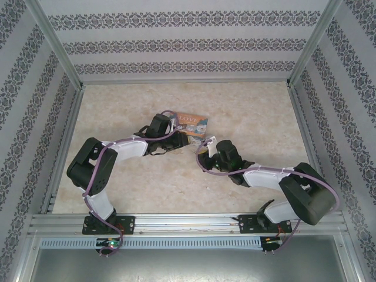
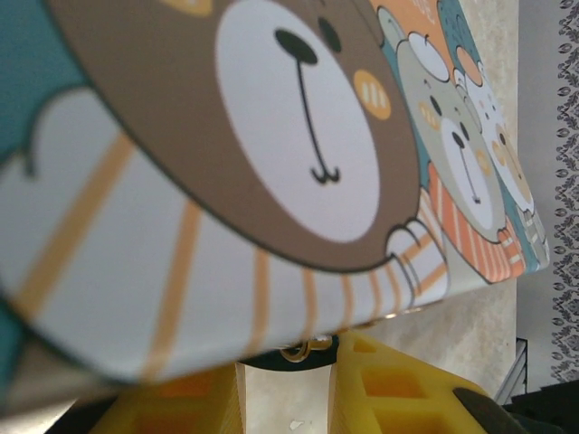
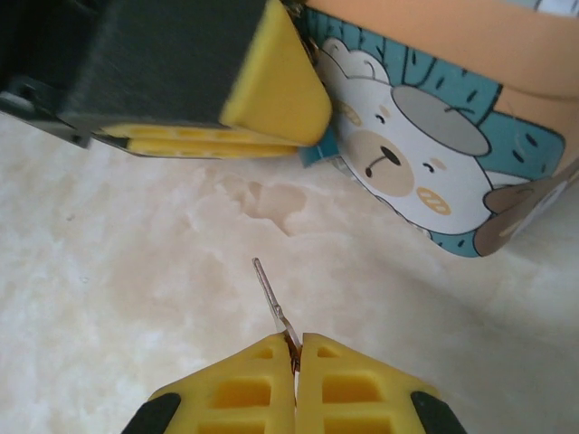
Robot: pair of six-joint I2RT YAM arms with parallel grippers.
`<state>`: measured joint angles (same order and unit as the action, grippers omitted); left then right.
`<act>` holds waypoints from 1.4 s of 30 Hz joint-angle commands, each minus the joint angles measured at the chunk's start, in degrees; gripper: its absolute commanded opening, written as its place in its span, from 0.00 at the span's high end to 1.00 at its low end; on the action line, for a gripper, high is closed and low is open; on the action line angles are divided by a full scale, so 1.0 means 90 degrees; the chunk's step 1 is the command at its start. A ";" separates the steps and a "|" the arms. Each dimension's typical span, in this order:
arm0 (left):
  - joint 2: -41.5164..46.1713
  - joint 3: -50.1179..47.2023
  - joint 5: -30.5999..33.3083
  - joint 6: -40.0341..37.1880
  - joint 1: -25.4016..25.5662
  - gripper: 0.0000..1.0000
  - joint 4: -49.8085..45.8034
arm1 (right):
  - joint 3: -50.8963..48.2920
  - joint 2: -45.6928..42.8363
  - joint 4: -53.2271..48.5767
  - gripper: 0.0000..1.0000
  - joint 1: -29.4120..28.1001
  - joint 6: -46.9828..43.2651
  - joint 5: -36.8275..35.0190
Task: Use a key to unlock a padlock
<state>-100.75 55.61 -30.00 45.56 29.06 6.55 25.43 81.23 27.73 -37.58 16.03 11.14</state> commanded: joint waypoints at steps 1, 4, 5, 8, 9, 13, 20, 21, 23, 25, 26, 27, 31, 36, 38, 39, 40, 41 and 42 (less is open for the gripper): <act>0.0218 0.0240 -0.0212 0.0141 0.0104 0.77 -0.0150 | 0.0058 0.0203 0.0198 1.00 -0.0100 -0.0243 -0.0421; 0.0245 0.0253 -0.0206 0.0196 0.0102 0.77 -0.0179 | 0.0129 0.0370 0.0306 1.00 -0.0108 -0.0272 -0.0517; 0.0247 0.0252 -0.0202 0.0203 0.0108 0.77 -0.0199 | 0.0161 0.0421 0.0336 1.00 -0.0111 -0.0294 -0.0532; 0.0257 0.0281 -0.0193 0.0211 0.0104 0.77 -0.0281 | 0.0252 0.0560 0.0391 1.00 -0.0123 -0.0333 -0.0534; 0.0257 0.0291 -0.0193 0.0214 0.0105 0.77 -0.0292 | 0.0283 0.0599 0.0414 1.00 -0.0125 -0.0336 -0.0551; 0.0257 0.0293 -0.0189 0.0222 0.0102 0.77 -0.0301 | 0.0413 0.0708 0.0455 1.00 -0.0123 -0.0355 -0.0554; 0.0225 0.0325 -0.0246 0.0221 0.0100 0.77 -0.0301 | 0.0577 0.0842 0.0454 1.00 -0.0136 -0.0347 -0.0542; 0.0218 0.0325 -0.0251 0.0222 0.0097 0.77 -0.0300 | 0.0591 0.0862 0.0462 1.00 -0.0137 -0.0336 -0.0535; 0.0211 0.0335 -0.0274 0.0212 0.0097 0.77 -0.0305 | 0.0612 0.0896 0.0464 1.00 -0.0140 -0.0316 -0.0549; 0.0199 0.0337 -0.0290 0.0211 0.0092 0.77 -0.0307 | 0.0631 0.0934 0.0483 1.00 -0.0143 -0.0299 -0.0554; 0.0198 0.0335 -0.0298 0.0213 0.0092 0.77 -0.0307 | 0.0641 0.0954 0.0484 1.00 -0.0148 -0.0297 -0.0554; 0.0198 0.0343 -0.0306 0.0213 0.0092 0.77 -0.0302 | 0.0651 0.0973 0.0490 1.00 -0.0141 -0.0297 -0.0554; 0.0200 0.0327 -0.0320 0.0221 0.0095 0.77 -0.0306 | 0.0680 0.1023 0.0550 1.00 -0.0154 -0.0268 -0.0593; 0.0189 0.0316 -0.0341 0.0221 0.0092 0.77 -0.0275 | 0.0735 0.1108 0.0615 1.00 -0.0155 -0.0241 -0.0642; 0.0190 0.0321 -0.0339 0.0224 0.0093 0.77 -0.0274 | 0.0726 0.1128 0.0677 1.00 -0.0155 -0.0219 -0.0666; 0.0189 0.0323 -0.0340 0.0224 0.0098 0.77 -0.0275 | 0.0731 0.1145 0.0696 1.00 -0.0155 -0.0209 -0.0676; 0.0191 0.0317 -0.0343 0.0231 0.0093 0.77 -0.0270 | 0.0749 0.1164 0.0708 1.00 -0.0158 -0.0191 -0.0704; 0.0179 0.0315 -0.0348 0.0233 0.0093 0.77 -0.0265 | 0.0750 0.1186 0.0735 1.00 -0.0152 -0.0181 -0.0700; 0.0170 0.0321 -0.0358 0.0238 0.0096 0.77 -0.0255 | 0.0758 0.1211 0.0776 1.00 -0.0141 -0.0162 -0.0691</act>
<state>-100.75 56.66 -31.53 47.03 29.21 3.81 30.70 91.09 32.21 -38.15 13.74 6.15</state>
